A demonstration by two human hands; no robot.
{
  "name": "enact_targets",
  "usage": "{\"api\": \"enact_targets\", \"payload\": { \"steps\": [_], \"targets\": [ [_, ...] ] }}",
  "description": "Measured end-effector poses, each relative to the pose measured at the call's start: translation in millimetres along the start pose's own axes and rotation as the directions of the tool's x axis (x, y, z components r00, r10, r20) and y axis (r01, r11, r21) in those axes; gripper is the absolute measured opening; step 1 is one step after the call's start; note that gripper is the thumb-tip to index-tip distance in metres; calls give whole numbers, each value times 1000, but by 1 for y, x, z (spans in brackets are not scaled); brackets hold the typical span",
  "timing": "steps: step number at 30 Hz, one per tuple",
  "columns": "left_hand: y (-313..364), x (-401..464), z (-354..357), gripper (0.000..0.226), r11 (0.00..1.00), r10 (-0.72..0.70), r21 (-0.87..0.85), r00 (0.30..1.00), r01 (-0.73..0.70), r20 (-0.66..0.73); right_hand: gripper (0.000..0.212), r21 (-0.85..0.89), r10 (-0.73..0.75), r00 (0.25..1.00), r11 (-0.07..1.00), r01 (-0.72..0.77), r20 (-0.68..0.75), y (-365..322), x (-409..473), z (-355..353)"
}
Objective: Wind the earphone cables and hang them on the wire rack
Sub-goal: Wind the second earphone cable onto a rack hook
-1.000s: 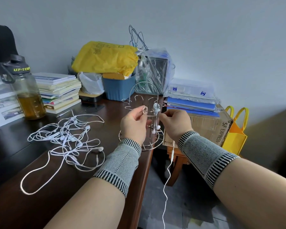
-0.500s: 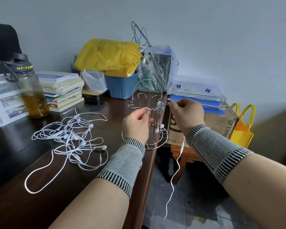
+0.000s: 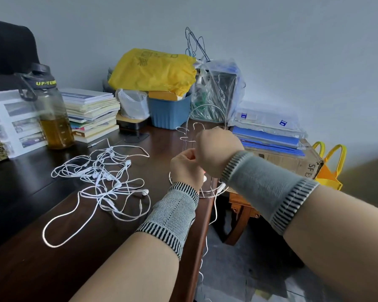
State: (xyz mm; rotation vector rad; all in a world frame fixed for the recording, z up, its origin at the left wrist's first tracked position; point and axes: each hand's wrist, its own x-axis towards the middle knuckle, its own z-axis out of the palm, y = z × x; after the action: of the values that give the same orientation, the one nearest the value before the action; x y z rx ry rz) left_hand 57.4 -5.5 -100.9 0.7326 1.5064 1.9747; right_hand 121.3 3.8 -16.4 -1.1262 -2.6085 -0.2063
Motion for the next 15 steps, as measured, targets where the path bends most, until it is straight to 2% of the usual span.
{"api": "enact_targets", "payload": {
  "steps": [2, 5, 6, 8, 11, 13, 15],
  "targets": [
    [0, 0, 0, 52, 1000, 16, 26, 1000, -17, 17, 24, -125, -52, 998, 991, 49, -21, -2, -10, 6],
    [-1, 0, 0, 31, 999, -8, -39, 1000, 9, 27, 27, -103, -76, 993, 992, 67, -86, 7, -19, 24],
    [-2, 1, 0, 23, 998, 0, -57, 1000, 1, 19, 26, -44, -72, 990, 997, 67, -125, 12, -22, 32],
    [-5, 1, -1, 19, 999, 46, 27, 999, -47, 19, 25, 148, 6, 982, 989, 23, -191, 27, -24, 46],
    [-8, 1, -1, 22, 998, 40, 53, 999, -40, 12, 25, 415, 267, 945, 894, -171, -187, 52, -20, 54],
    [-5, -2, 2, 23, 998, 36, 46, 999, -36, 11, 27, 493, 371, 913, 834, -248, -169, 61, -17, 55],
    [-5, -3, 4, 21, 996, 51, 77, 999, -52, 15, 26, 531, 408, 898, 803, -270, -161, 64, -14, 53]
  ]
}}
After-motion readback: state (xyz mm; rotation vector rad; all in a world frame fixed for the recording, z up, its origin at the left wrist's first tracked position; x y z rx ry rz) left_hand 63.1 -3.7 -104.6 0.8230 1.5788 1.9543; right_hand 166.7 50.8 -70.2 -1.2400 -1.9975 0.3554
